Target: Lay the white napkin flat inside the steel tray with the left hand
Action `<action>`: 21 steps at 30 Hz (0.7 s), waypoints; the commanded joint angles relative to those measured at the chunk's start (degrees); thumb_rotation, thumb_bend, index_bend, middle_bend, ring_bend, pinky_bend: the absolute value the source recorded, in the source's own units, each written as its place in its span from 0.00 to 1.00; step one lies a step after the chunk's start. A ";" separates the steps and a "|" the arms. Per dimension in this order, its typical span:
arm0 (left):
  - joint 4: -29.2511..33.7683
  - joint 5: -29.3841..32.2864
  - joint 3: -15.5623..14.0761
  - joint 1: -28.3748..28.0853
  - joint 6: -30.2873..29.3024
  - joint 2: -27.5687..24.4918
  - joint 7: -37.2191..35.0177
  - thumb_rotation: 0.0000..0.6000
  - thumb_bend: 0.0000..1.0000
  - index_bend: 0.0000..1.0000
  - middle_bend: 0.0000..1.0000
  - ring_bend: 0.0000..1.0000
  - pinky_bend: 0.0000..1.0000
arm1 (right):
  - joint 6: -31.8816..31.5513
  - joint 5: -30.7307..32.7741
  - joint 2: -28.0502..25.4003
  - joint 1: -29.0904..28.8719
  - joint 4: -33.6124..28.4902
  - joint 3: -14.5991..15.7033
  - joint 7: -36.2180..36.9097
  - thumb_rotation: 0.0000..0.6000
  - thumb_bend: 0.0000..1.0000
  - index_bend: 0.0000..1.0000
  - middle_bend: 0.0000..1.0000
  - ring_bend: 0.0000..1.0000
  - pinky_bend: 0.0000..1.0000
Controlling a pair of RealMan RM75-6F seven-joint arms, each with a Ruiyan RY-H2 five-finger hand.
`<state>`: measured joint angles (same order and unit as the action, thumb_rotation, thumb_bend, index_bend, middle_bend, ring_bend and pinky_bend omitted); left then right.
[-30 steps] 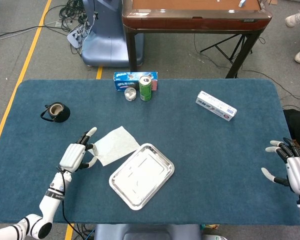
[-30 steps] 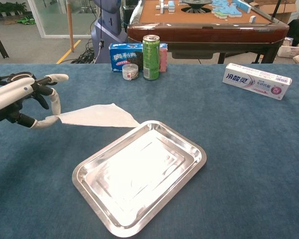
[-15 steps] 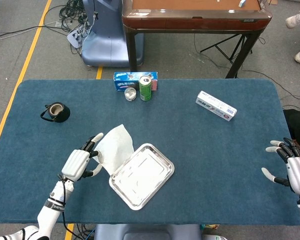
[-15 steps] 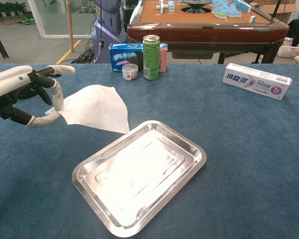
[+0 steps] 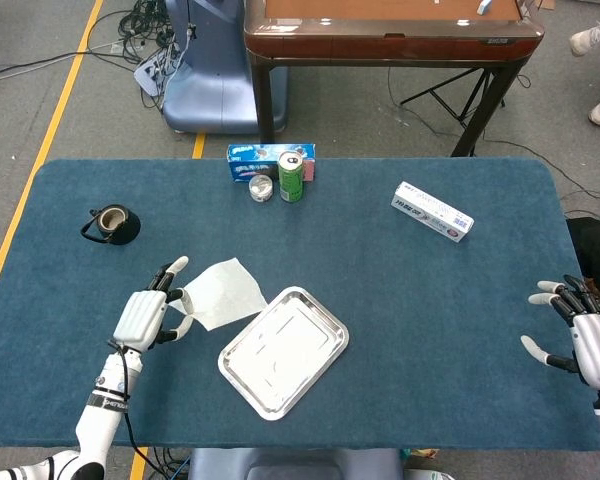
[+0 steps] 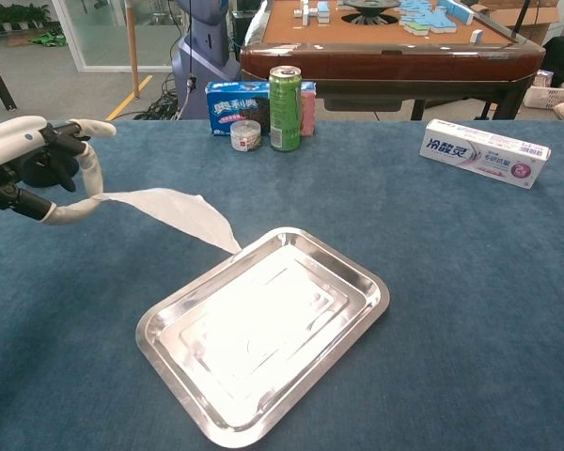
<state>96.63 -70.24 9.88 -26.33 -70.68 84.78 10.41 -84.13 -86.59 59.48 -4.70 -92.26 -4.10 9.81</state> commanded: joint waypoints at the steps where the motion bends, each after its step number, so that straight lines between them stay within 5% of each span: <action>1: 1.24 2.47 1.43 -0.25 -0.36 0.42 2.43 1.00 0.48 0.62 0.07 0.00 0.32 | 0.07 -0.25 -0.17 -0.07 0.05 0.10 0.47 1.00 0.21 0.35 0.25 0.10 0.20; 21: 10.05 1.91 5.42 -6.03 -0.85 0.75 12.14 1.00 0.49 0.63 0.07 0.00 0.32 | -0.76 -0.53 -0.41 0.18 -0.01 0.12 0.99 1.00 0.21 0.35 0.25 0.10 0.20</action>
<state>106.33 -68.28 15.03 -32.01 -71.54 85.47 22.18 -84.90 -87.14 59.06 -4.51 -92.27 -3.98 10.82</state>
